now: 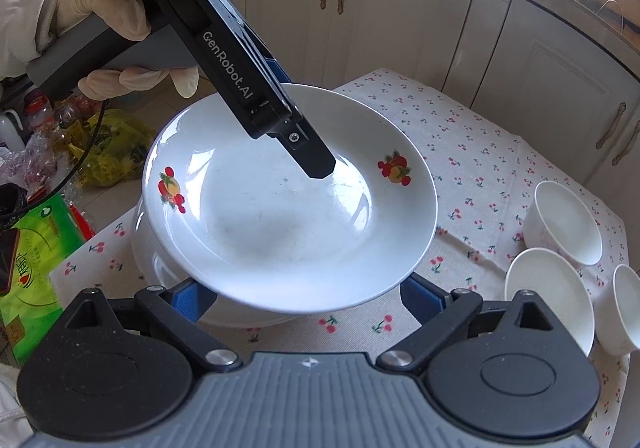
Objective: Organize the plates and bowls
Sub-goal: 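Lift the fruit-decal plate off the cloth with the left tool, then carry the plate with the left tool over the stacked plates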
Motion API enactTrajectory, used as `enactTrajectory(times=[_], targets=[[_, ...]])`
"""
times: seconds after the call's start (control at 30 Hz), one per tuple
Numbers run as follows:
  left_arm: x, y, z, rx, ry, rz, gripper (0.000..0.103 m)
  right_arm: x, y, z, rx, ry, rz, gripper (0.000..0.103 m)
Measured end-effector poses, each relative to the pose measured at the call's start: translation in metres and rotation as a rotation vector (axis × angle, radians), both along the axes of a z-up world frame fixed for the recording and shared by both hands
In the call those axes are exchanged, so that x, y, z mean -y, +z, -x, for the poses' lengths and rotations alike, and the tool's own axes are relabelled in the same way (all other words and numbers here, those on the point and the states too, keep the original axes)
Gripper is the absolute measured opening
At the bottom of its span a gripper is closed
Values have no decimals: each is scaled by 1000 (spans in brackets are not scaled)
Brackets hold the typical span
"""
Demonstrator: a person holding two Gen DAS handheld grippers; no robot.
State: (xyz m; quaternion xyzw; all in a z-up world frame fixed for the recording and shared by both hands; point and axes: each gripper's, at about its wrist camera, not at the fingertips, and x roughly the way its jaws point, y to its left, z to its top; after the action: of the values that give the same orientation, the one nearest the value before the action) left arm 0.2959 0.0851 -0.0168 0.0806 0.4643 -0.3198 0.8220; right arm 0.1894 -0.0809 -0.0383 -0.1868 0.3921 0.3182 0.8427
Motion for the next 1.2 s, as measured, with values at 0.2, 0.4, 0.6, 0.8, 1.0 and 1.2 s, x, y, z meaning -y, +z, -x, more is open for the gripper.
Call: enactTrajectory(times=[0.2, 0.4, 0.6, 0.8, 1.0, 1.2], targets=[[-2, -9, 12, -13, 12, 6, 89, 1, -6, 9, -7, 5, 2, 100], [-7, -13, 17, -23, 24, 19, 89, 2, -9, 13, 8, 8, 10, 100], [-13, -18, 19, -30, 40, 26, 89, -6, -7, 28, 66, 53, 39, 100], [-22, -26, 16, -53, 77, 32, 89, -17, -9, 33, 85, 91, 50, 100], [-31, -32, 15, -76, 94, 64, 90, -19, -11, 32, 78, 97, 53, 101], [-27, -31, 17, -77, 98, 31, 90, -19, -12, 31, 74, 97, 56, 101]])
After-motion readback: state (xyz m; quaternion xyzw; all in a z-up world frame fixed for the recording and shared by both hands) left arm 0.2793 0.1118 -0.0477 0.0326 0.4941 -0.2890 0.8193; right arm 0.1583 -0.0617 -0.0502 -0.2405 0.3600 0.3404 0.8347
